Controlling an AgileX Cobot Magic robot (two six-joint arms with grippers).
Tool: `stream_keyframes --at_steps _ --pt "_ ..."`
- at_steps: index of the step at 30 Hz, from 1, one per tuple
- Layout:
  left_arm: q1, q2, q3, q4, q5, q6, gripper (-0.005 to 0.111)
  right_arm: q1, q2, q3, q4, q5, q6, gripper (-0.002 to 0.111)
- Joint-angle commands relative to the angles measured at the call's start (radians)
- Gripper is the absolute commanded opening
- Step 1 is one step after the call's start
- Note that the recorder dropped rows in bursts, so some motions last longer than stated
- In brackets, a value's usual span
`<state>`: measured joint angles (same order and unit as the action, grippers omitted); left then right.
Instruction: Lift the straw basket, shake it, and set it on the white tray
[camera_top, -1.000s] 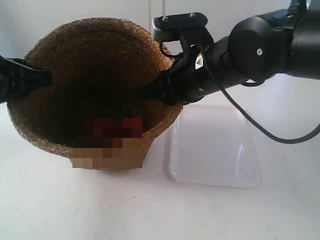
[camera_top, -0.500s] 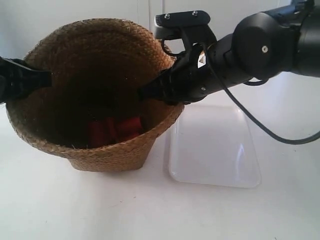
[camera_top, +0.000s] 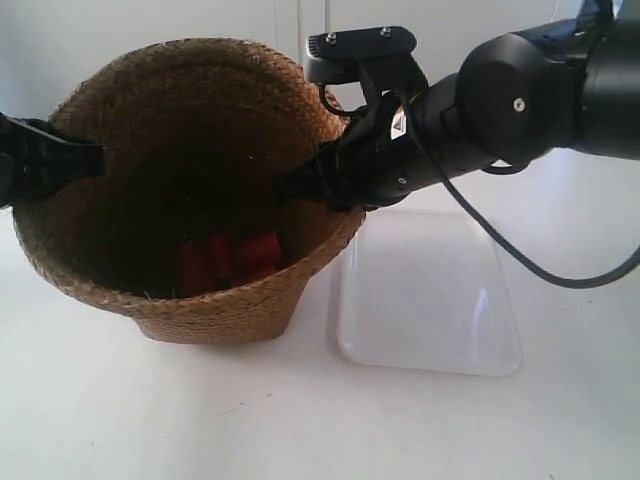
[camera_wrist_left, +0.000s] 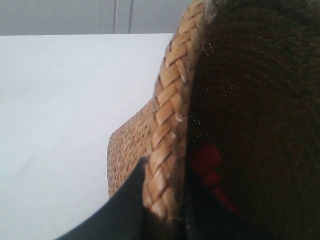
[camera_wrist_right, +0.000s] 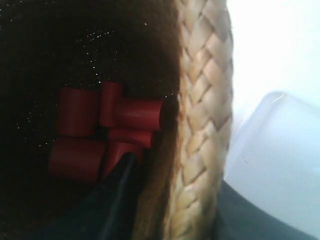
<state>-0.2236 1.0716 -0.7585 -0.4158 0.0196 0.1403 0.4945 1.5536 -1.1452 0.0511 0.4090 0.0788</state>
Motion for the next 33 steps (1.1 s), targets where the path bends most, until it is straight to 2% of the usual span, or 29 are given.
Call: stream_keyframes --at_steps 1,4,7,8,9,10,11,13,14,33 --pt "0.001 -0.001 -0.01 0.016 0.044 0.025 0.0 -0.007 0.006 0.007 -0.022 0.011 -0.014 0.0" --pt "0.001 -0.016 -0.045 0.029 0.041 0.067 0.0 -0.007 -0.024 -0.027 -0.022 0.047 -0.012 0.0" --pt "0.001 -0.116 -0.182 0.015 0.199 0.062 0.0 0.006 -0.169 -0.118 -0.016 0.136 -0.025 0.0" --pt "0.001 -0.148 -0.231 0.015 0.257 0.075 0.0 0.015 -0.214 -0.124 -0.016 0.117 -0.023 0.0" --pt "0.001 -0.17 -0.238 0.027 0.235 0.121 0.0 0.027 -0.253 -0.093 -0.016 0.03 -0.021 0.0" --pt "0.001 -0.159 -0.203 0.029 0.162 0.137 0.0 0.033 -0.251 -0.032 -0.024 -0.094 -0.011 0.0" --pt "0.004 -0.123 -0.166 0.029 0.123 0.119 0.0 0.033 -0.207 0.015 -0.026 -0.144 -0.007 0.0" --pt "0.038 -0.07 -0.15 0.029 0.193 0.07 0.0 0.002 -0.098 0.001 -0.024 0.03 0.063 0.0" --pt "0.038 -0.07 -0.15 0.029 0.194 0.07 0.0 0.004 -0.095 -0.001 -0.024 0.038 0.043 0.0" --pt "0.042 -0.035 -0.128 0.026 0.176 0.085 0.0 0.002 -0.036 0.041 -0.043 0.0 0.058 0.0"
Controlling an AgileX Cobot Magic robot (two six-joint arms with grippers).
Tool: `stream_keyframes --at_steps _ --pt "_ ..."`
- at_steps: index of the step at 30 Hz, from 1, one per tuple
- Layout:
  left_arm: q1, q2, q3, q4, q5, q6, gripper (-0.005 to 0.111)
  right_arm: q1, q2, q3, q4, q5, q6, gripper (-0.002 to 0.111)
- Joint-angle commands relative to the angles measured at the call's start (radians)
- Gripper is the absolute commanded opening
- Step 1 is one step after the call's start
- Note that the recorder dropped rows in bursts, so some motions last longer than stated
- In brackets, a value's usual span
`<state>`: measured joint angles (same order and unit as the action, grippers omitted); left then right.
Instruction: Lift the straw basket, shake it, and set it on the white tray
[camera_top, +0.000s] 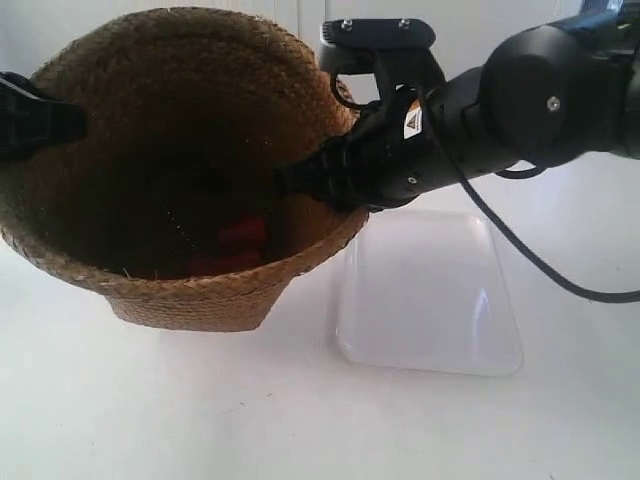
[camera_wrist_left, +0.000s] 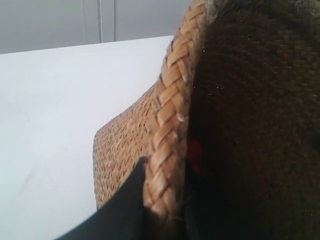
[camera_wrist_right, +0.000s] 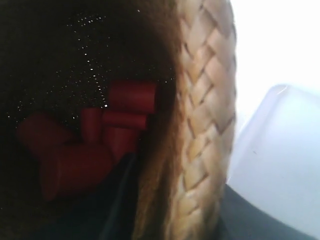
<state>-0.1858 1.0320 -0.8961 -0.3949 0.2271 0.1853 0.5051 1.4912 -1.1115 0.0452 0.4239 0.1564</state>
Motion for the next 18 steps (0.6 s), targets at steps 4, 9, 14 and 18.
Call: stream_keyframes --at_steps 4,9,14,18 --pt "0.004 -0.022 -0.054 0.002 0.05 0.037 0.0 -0.008 -0.024 -0.079 -0.037 0.167 -0.033 0.0" --pt "0.004 -0.145 -0.083 -0.031 -0.041 0.072 0.0 0.049 -0.268 -0.066 0.004 -0.17 -0.073 0.0" --pt "-0.001 -0.076 0.022 -0.033 -0.019 0.038 0.0 -0.004 -0.085 -0.005 -0.045 0.061 0.002 0.0" --pt "0.009 -0.113 0.022 -0.022 -0.087 0.051 0.0 -0.004 -0.085 0.007 -0.045 0.0 -0.002 0.0"
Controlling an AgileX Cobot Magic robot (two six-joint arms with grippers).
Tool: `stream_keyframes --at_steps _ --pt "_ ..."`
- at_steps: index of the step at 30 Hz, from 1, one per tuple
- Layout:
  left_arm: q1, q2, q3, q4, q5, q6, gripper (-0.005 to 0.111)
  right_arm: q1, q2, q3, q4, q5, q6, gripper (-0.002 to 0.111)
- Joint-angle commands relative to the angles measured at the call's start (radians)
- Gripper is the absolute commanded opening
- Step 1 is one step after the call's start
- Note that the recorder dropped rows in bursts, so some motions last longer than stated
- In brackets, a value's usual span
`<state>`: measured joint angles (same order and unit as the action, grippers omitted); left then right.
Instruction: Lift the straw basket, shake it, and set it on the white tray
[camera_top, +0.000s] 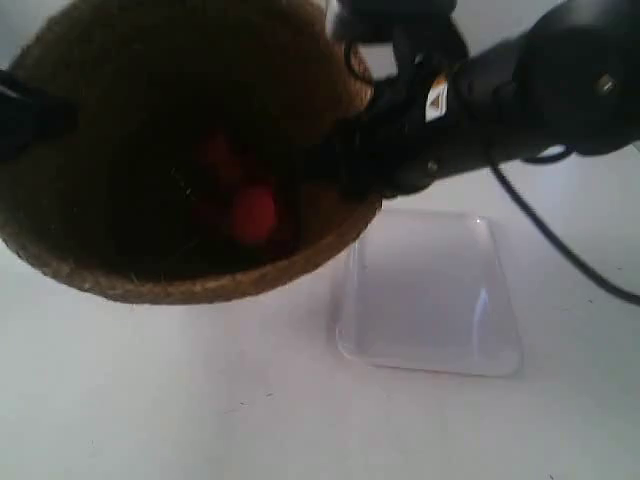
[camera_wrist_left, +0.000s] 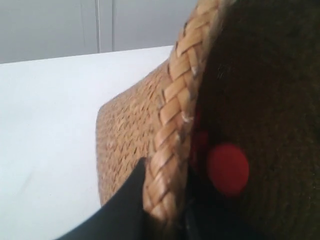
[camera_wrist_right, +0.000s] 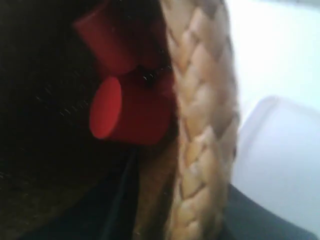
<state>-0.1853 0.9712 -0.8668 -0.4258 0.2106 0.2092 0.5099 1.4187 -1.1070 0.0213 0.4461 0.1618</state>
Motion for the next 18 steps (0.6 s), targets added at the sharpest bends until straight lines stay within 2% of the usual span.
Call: stream_keyframes --at_steps 1,11,18 --pt "0.013 -0.057 -0.007 0.009 -0.075 0.027 0.0 -0.009 -0.012 0.003 -0.021 -0.027 -0.008 0.0" --pt "0.013 -0.05 -0.002 0.024 -0.016 0.027 0.0 -0.009 -0.006 0.003 -0.021 0.023 -0.008 0.0" --pt "0.013 -0.05 0.053 0.026 -0.008 0.027 0.0 -0.009 0.036 0.025 -0.021 0.021 -0.008 0.0"
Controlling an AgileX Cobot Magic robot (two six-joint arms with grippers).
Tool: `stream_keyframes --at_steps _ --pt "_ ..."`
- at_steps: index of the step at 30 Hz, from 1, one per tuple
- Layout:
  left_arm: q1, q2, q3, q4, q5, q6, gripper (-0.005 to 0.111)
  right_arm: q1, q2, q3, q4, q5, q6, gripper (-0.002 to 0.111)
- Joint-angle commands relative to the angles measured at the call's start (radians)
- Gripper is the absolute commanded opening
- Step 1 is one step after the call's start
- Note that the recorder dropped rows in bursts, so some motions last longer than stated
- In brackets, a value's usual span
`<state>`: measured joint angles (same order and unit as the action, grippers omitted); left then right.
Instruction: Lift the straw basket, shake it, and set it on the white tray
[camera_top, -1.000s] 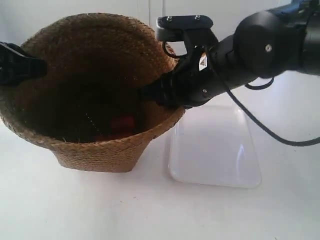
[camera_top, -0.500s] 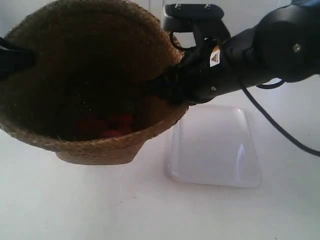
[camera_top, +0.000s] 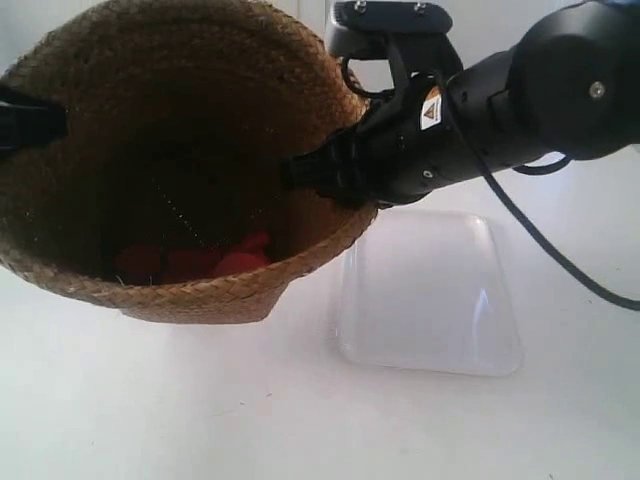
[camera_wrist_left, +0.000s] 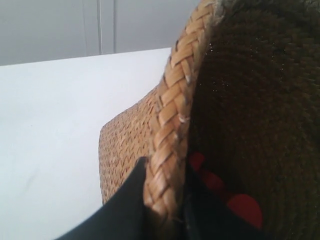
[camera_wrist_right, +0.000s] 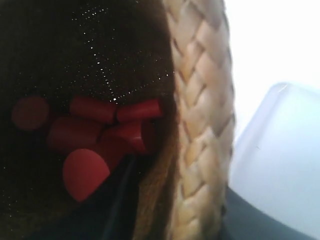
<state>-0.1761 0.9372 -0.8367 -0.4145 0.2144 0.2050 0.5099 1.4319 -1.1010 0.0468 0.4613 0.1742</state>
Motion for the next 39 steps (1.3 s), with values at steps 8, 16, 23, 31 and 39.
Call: stream_keyframes --at_steps 8,16,23,31,39 --pt "0.004 -0.016 0.032 0.014 -0.012 0.031 0.0 -0.009 0.041 0.021 -0.047 0.014 -0.02 0.0" --pt "0.004 0.026 0.043 0.014 -0.054 0.031 0.0 -0.009 0.061 0.022 -0.041 -0.003 -0.02 0.0" --pt "0.0 -0.087 -0.207 -0.004 0.161 0.046 0.0 0.01 -0.164 -0.178 0.004 0.195 -0.091 0.0" --pt "0.022 -0.013 -0.041 -0.036 0.103 0.06 0.0 -0.001 -0.043 0.026 0.011 0.057 -0.031 0.0" --pt "0.024 -0.029 -0.059 -0.003 0.082 0.06 0.0 -0.001 -0.044 0.027 0.024 0.036 -0.031 0.0"
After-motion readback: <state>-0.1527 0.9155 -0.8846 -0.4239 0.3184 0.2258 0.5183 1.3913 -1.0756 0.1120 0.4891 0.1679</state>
